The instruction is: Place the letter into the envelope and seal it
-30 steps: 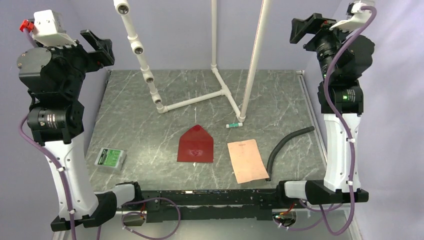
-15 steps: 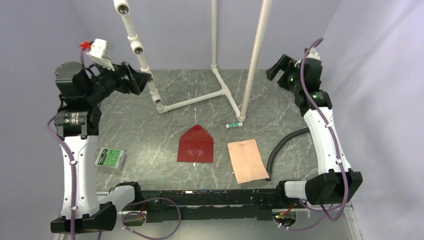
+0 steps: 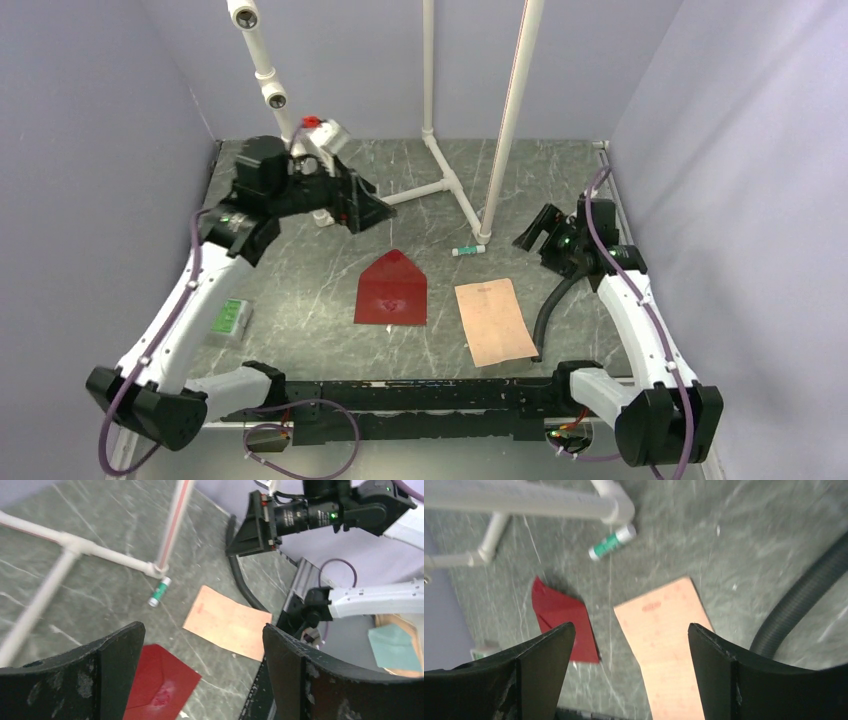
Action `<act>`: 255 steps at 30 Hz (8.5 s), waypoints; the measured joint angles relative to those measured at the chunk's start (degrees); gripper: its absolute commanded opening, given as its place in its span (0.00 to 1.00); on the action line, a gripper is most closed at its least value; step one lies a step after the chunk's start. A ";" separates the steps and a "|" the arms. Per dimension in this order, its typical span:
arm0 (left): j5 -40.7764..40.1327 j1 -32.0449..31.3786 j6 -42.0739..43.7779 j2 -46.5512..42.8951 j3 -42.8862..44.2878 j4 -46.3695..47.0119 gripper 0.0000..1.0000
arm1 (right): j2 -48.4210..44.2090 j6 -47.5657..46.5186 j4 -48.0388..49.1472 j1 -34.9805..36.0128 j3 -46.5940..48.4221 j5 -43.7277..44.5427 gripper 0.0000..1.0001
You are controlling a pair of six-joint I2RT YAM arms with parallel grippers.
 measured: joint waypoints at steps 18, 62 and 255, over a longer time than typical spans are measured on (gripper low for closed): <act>-11.96 -23.82 -10.60 29.20 -10.82 10.32 0.79 | 13.90 -0.50 -8.68 2.27 -8.31 -7.37 0.48; -25.00 -25.62 -31.61 20.90 -29.70 17.51 0.80 | 6.47 27.34 6.05 26.64 -14.05 3.45 0.49; -42.64 -19.21 -8.07 -11.98 1.84 -21.59 0.93 | -1.66 -25.03 -1.60 28.52 29.70 -45.86 0.00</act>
